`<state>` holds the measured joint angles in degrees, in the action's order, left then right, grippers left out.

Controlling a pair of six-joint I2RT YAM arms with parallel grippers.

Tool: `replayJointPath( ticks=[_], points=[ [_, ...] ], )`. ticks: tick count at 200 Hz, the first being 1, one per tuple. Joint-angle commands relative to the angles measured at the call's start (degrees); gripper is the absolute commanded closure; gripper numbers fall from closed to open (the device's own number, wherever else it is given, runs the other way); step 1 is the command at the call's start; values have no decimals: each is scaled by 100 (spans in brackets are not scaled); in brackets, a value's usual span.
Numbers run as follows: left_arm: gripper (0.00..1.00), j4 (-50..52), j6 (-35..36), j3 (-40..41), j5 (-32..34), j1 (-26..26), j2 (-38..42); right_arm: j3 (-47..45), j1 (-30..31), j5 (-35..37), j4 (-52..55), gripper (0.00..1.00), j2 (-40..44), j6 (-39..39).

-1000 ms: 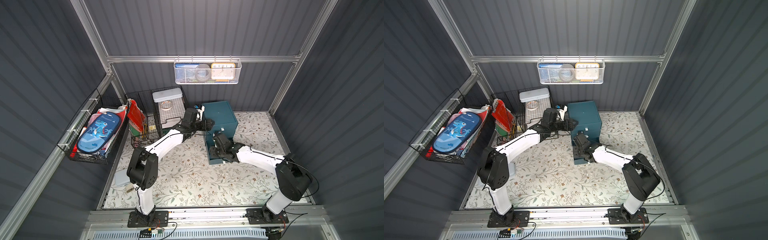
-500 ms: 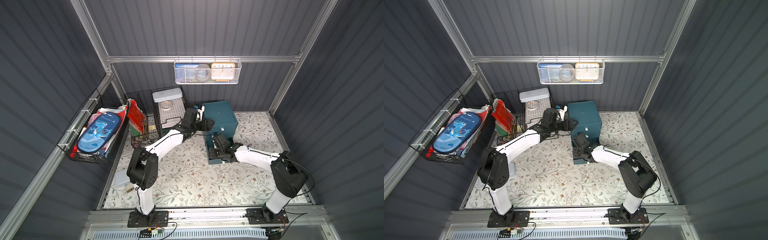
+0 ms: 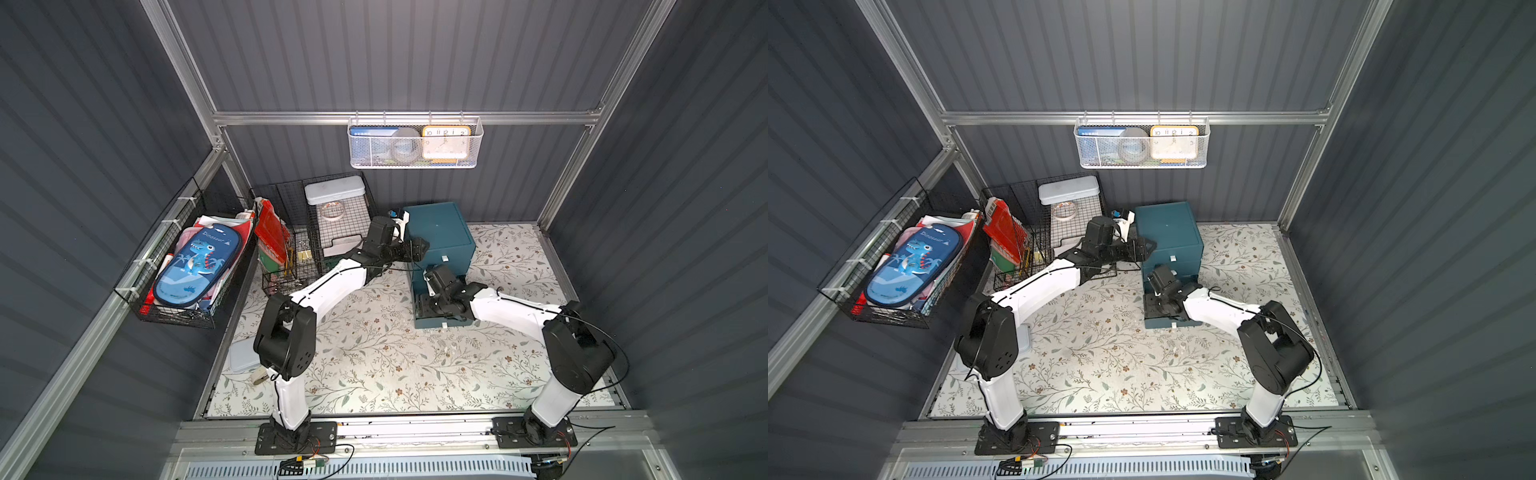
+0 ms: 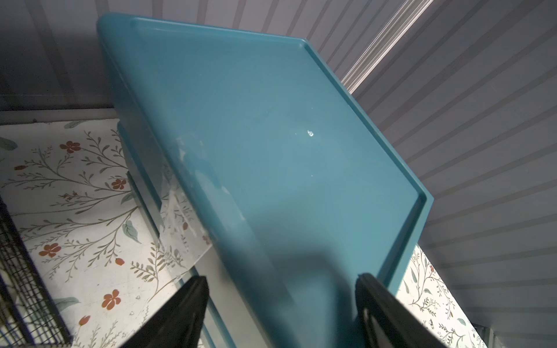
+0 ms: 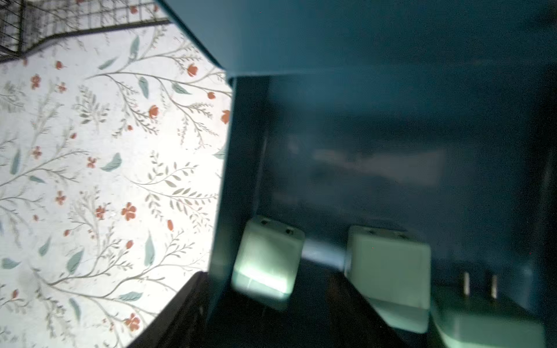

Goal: Place the plugs into the drawer by color
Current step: Place the plug in the drawer, then close the drawer in the storage box.

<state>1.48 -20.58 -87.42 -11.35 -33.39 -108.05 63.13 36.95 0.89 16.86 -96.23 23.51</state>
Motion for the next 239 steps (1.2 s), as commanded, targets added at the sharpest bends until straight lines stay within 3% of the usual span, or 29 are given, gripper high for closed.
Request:
replayJointPath(
  ticks=[1, 41, 68, 124, 176, 239],
  points=[
    [20, 928, 77, 260, 36, -54, -283, -219, 26, -121, 99, 34, 931, 174],
    [25, 934, 56, 207, -81, -124, -366, -2761, 548, 636, -1328, 56, 2947, 1285],
    [26, 917, 61, 251, -68, -141, -314, -3994, 1194, 1388, -2032, 65, 3477, 1870],
    [25, 956, 66, 312, 20, -141, -215, -4505, 1113, 2184, -3785, 71, 2424, 1837],
    [24, 945, 80, 460, 45, -142, -125, -4549, 614, 2023, -5869, 71, 1054, 1818],
    [24, 832, 81, 565, -7, -142, -110, -4321, 348, 1758, -6597, 70, 428, 2264]
  ],
)
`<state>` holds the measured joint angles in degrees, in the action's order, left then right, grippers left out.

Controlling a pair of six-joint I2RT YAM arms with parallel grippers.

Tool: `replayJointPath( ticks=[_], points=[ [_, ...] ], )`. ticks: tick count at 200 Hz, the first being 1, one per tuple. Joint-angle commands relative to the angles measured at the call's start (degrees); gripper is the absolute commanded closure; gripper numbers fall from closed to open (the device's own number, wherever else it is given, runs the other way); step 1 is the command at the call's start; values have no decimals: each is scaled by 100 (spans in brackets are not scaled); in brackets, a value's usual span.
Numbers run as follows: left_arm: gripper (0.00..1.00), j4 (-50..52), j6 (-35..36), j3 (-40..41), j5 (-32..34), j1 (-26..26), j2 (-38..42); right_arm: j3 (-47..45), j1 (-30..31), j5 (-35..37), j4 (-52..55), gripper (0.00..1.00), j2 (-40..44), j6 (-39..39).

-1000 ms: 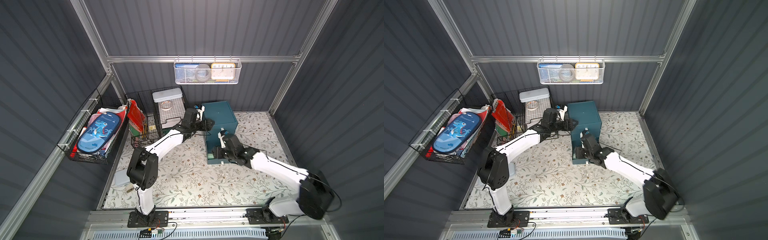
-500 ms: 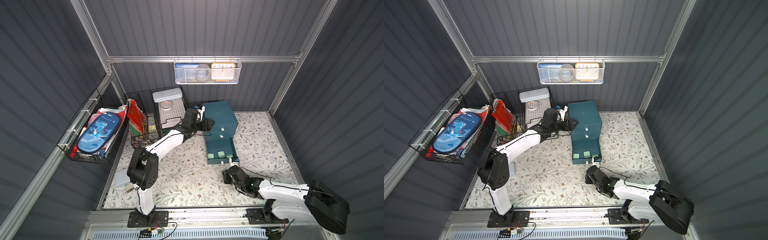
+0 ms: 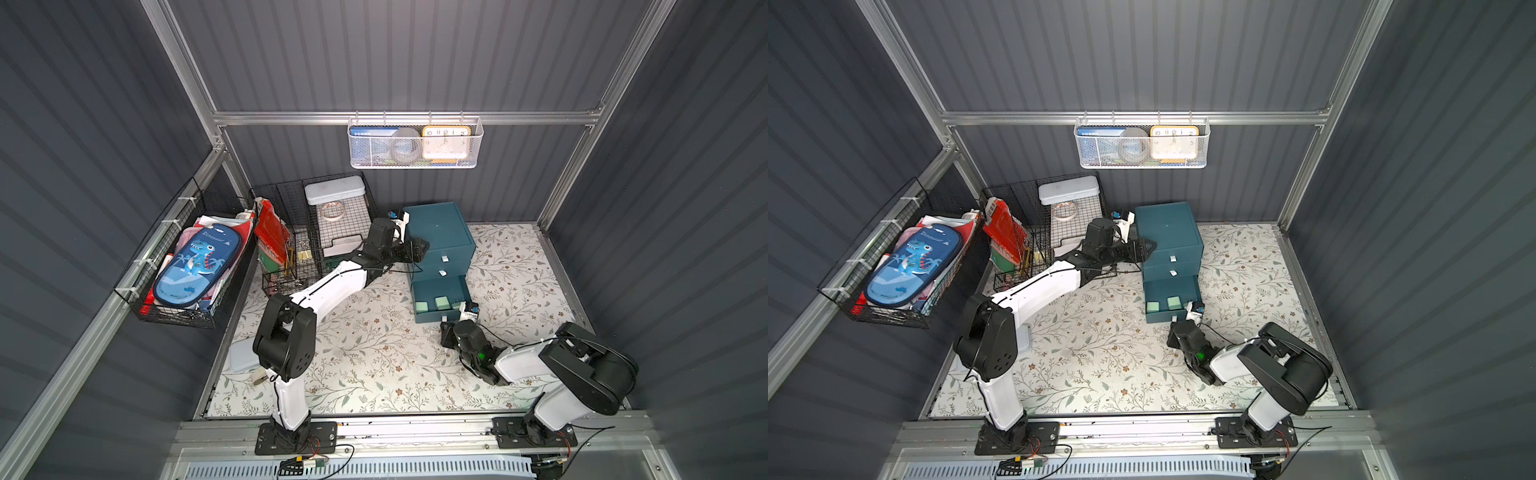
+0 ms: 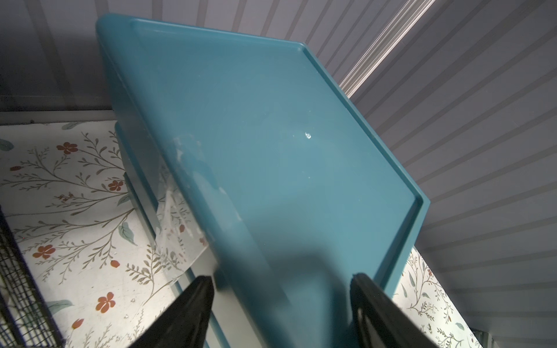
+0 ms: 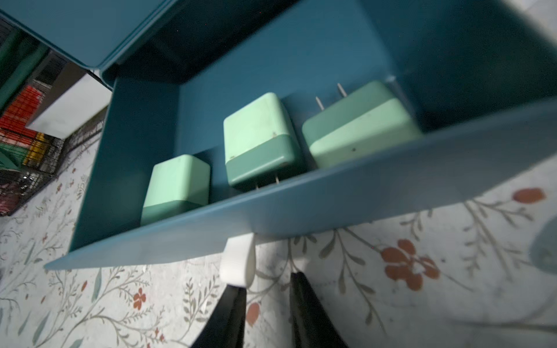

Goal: Place the plugs into the drawer by color
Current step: Close the drawer in the storage box.

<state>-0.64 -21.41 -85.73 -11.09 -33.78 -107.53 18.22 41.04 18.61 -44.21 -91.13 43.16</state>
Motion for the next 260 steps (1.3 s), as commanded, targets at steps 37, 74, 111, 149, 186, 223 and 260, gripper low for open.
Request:
replayJointPath(
  ticks=[37, 74, 111, 149, 186, 223, 260],
  points=[
    [24, 931, 111, 621, -78, -102, -116, 299, -396, -273, -925, 68, -468, 688],
    [24, 906, 75, 654, -92, -102, -103, 730, -689, -793, -1343, 68, -967, 1007],
    [24, 873, 73, 714, -99, -102, -50, 1118, -772, -833, -1354, 68, -1194, 1131],
    [24, 846, 91, 756, -95, -105, -76, 1646, -827, -878, -1408, 67, -1663, 1295],
    [23, 971, 162, 622, -136, -103, -137, 1961, -991, -1005, -1727, 67, -2179, 1501],
    [23, 1053, 197, 514, -138, -102, -191, 2139, -1075, -1016, -1824, 66, -2350, 1463],
    [22, 1159, 198, 276, -64, -102, -111, 2191, -1264, -1319, -2011, 66, -2280, 1354]
  ],
)
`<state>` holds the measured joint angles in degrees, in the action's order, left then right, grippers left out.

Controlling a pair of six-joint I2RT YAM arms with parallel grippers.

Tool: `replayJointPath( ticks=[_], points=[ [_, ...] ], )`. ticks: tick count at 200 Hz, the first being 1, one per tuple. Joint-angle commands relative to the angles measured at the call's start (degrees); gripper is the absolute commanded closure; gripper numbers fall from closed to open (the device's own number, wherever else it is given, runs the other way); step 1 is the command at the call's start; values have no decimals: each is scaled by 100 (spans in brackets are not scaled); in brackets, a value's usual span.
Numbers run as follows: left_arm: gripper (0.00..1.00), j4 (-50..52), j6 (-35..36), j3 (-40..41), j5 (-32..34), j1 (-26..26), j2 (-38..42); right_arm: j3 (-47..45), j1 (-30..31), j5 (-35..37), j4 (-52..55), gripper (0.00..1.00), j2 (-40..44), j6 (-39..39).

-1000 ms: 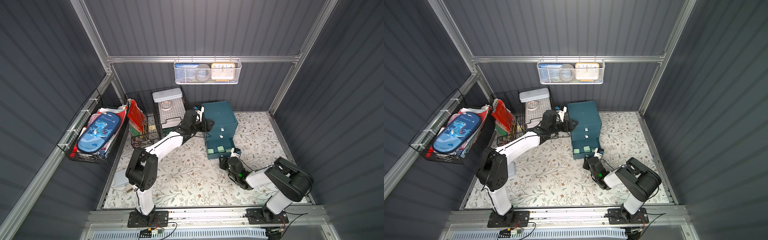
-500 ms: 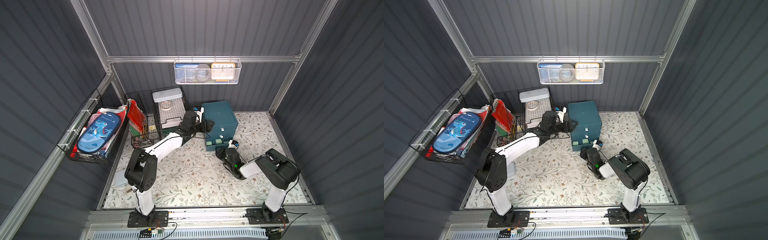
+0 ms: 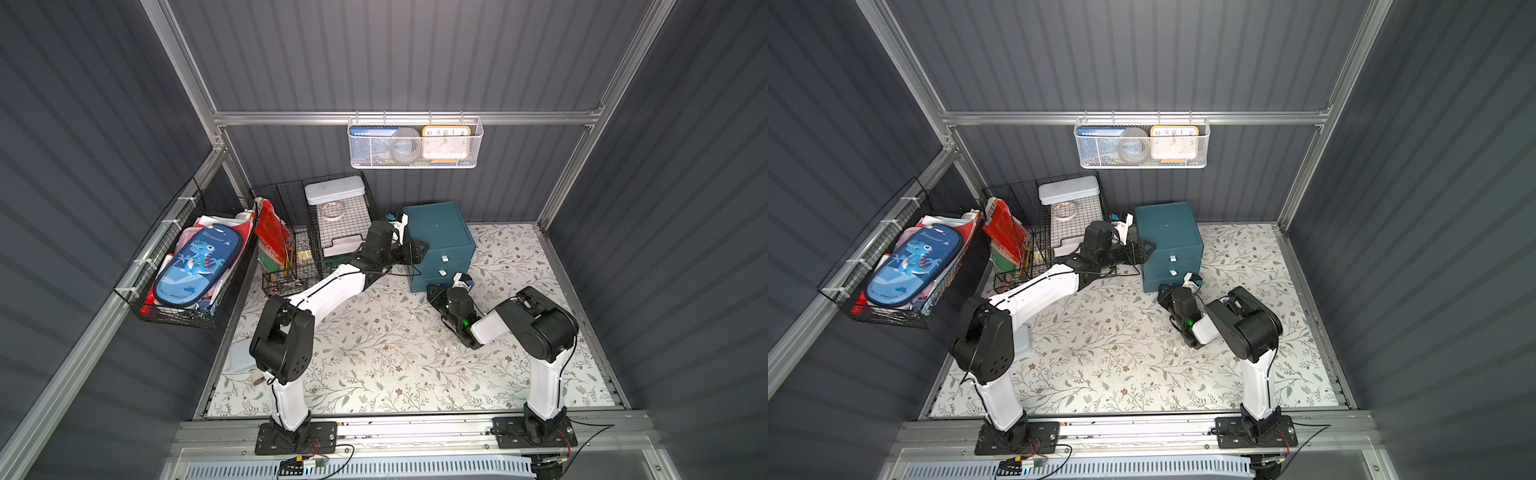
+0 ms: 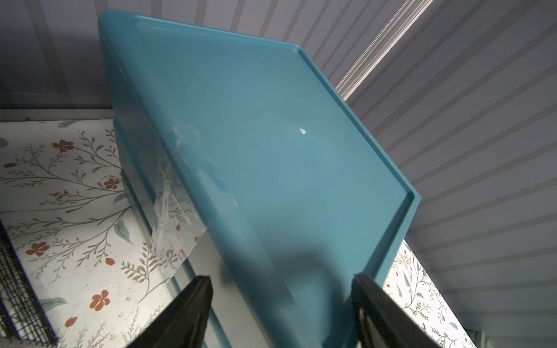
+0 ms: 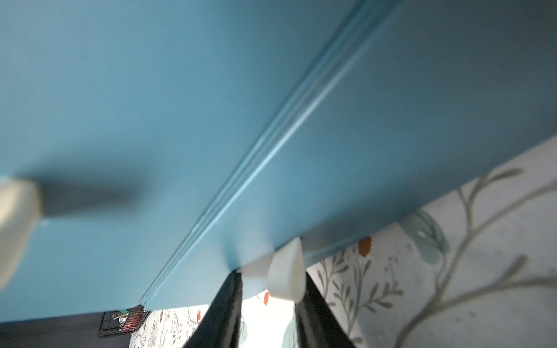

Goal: Place the plugs into the drawer by color
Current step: Close the drawer in the storage box, then adjust the storage box at the center of the board.

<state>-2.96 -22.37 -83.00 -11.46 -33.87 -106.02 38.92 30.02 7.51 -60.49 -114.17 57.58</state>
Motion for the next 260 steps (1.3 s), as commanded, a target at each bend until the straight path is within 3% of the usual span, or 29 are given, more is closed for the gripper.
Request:
replayJointPath(
  ticks=[1, 15, 30, 44, 61, 76, 92, 107, 129, 166, 205, 260],
  points=[
    [21, 1402, 290, -6, -25, -94, -262, 110, -167, -256, -397, 66, 43, -93],
    [19, 1549, 286, -168, 55, -94, -168, -126, -137, -839, -416, 66, 549, -195],
    [15, 1711, 295, -372, 211, -94, 18, -419, -53, -1352, 360, 61, 1604, -452],
    [12, 1860, 293, -541, 348, -94, 180, -367, -60, -1548, 2193, 56, 2870, -1085],
    [9, 1922, 253, -751, 581, -94, 212, 140, -94, -888, 4944, 49, 4277, -2054],
    [6, 1910, 181, -910, 742, -96, 81, 685, -440, -621, 6248, 45, 4901, -2773],
    [5, 2001, 212, -1076, 796, -94, -140, 1233, -1092, -1037, 6767, 43, 4763, -3135],
    [7, 2041, 273, -1173, 774, -94, -268, 1768, -1727, -1766, 6857, 40, 4098, -3200],
    [6, 2063, 316, -1376, 753, -94, -454, 2450, -2165, -2749, 6780, 37, 3279, -3301],
    [7, 1981, 264, -1752, 502, -102, -844, 2865, -2297, -3444, 6485, 33, 2757, -3420],
    [7, 1843, 250, -1782, 272, -129, -986, 2593, -2282, -4146, 5976, 37, 2742, -3244],
    [7, 1747, 201, -1675, 185, -146, -988, 2200, -2184, -4321, 5625, 40, 2992, -2911]
  ],
)
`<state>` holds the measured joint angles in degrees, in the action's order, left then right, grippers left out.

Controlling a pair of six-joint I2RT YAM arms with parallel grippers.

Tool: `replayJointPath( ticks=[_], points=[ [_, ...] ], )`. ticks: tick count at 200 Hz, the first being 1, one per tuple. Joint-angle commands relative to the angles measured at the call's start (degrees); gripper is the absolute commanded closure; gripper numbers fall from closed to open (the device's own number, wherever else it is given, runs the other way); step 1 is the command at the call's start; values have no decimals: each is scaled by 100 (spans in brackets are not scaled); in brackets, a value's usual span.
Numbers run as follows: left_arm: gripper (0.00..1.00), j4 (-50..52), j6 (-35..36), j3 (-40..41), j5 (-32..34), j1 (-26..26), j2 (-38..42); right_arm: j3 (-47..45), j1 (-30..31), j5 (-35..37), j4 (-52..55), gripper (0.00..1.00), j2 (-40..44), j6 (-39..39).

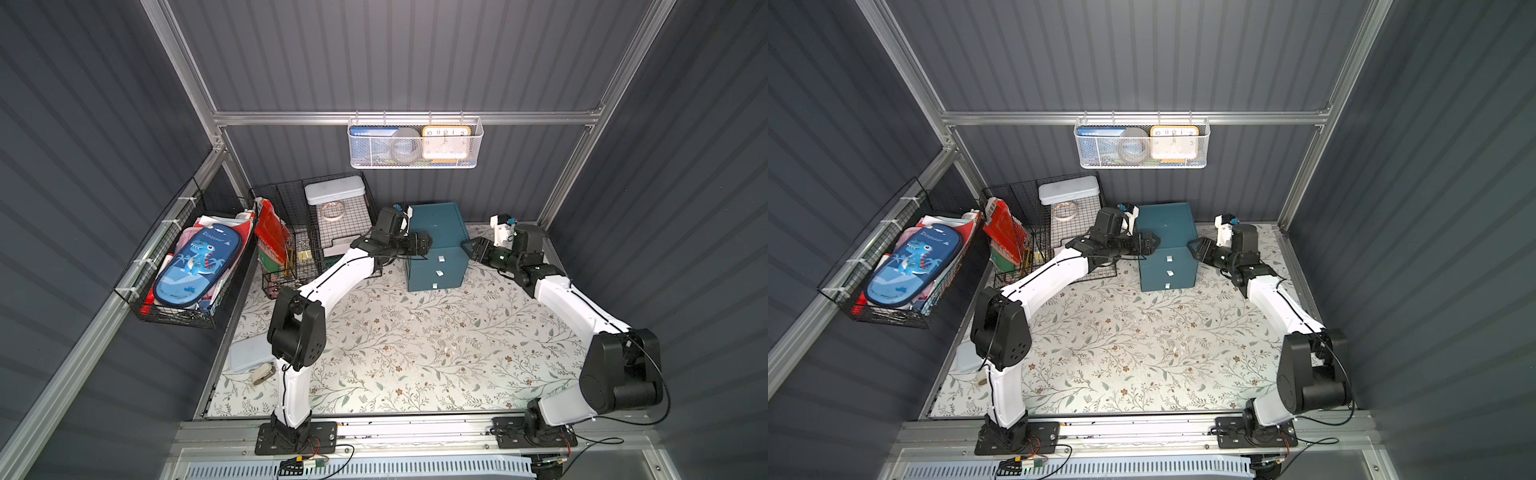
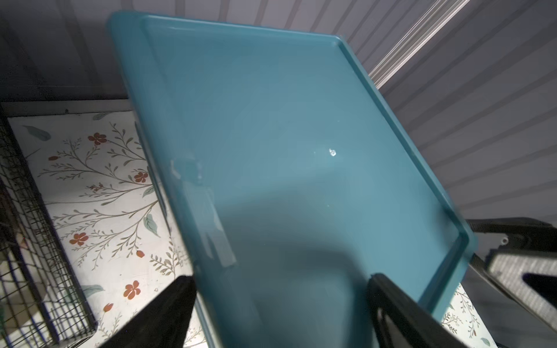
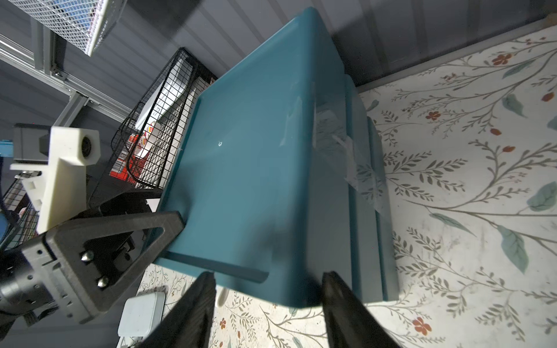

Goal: Place the plugs into the drawer by color
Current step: Adjust the storage box at the center of the board, then reset both arms

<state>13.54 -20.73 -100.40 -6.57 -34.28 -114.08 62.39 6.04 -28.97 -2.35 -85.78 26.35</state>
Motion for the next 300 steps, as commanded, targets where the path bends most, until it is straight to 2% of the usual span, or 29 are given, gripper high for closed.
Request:
replayJointPath(
  ticks=[1, 50, 67, 85, 96, 105, 119, 130, 136, 143, 147, 151, 161, 170, 175, 179, 185, 193, 200, 204, 213, 234, 260, 277, 300],
  points=[
    [7, 101, 40, 69, -307, -105, -178, -148, 218, -676, -192, 40, 151, 222],
    [6, 41, 120, 161, -295, -105, -92, -416, 434, -483, -262, 42, 300, 266],
    [7, 327, 288, 58, -183, -121, 219, -467, 301, 106, 251, 37, 784, -118],
    [4, 193, 544, 581, 335, -192, 1206, -459, 179, 1127, 1146, 27, 1492, -663],
    [1, -44, 834, 1195, 919, -206, 1950, -630, 178, 2288, 1608, 14, 2049, -873],
    [1, -594, 1145, 2059, 1504, -248, 2705, -1202, 178, 2931, 1232, 2, 2364, -1132],
    [1, -2051, 1481, 3963, 1785, -254, 4008, -2360, 178, 3843, -115, 1, 2734, -1550],
    [1, -3589, 1510, 5509, 2809, -246, 4822, -3303, 178, 4374, -1279, 1, 2861, -1442],
    [1, -4422, 1706, 6340, 3402, -246, 5137, -3738, 181, 4517, -2156, 1, 2895, -1449],
    [5, -5491, 1952, 7200, 4071, -233, 5348, -4343, 171, 4518, -3279, 1, 2925, -1805],
    [8, -6070, 2178, 7635, 4233, -191, 5439, -4646, 169, 4441, -3838, 1, 2949, -2054],
    [6, -6223, 2494, 7857, 4045, -93, 5508, -4879, 163, 4434, -4236, 1, 2948, -2240],
    [5, -6109, 2957, 8170, 3341, 515, 5371, -4998, 143, 4494, -4247, 1, 2791, -2371],
    [4, -6299, 2693, 8313, 3415, 937, 5059, -4803, 108, 4734, -3789, 1, 2396, -2395],
    [3, -6450, 2855, 8308, 3256, 1103, 4863, -4819, 108, 4699, -3860, 1, 2131, -2485],
    [3, -6574, 3093, 8271, 2929, 1280, 4649, -4948, 103, 4681, -4294, 1, 1871, -2556],
    [4, -6738, 3279, 8177, 2440, 1581, 4259, -5231, 107, 4776, -5558, 1, 1314, -2664],
    [3, -7111, 3121, 8089, 2051, 2038, 3696, -5477, 84, 4832, -6800, 1, 688, -2744],
    [1, -7584, 3019, 8043, 1755, 2320, 3271, -5375, -50, 4946, -7250, 1, 144, -2611],
    [1, -7697, 3036, 7987, 1738, 2368, 3149, -5365, -162, 4765, -7472, 1, -141, -2511],
    [1, -7913, 3094, 7903, 1183, 2599, 2930, -5369, -351, 4473, -7893, 1, -631, -2376],
    [1, -8710, 2266, 8036, 1097, 3127, 2440, -5143, -514, 3904, -7164, 1, -370, -2353],
    [1, -9308, 2326, 8024, 1517, 3083, 1749, -4485, -659, 3595, -5950, 1, -360, -2275],
    [1, -8931, 2389, 7715, 1560, 2956, 1661, -4101, -886, 3287, -5276, 1, -401, -2095],
    [1, -7972, 2282, 7183, 1557, 2927, 1614, -4104, -894, 3269, -5222, 1, -377, -2103]
  ],
)
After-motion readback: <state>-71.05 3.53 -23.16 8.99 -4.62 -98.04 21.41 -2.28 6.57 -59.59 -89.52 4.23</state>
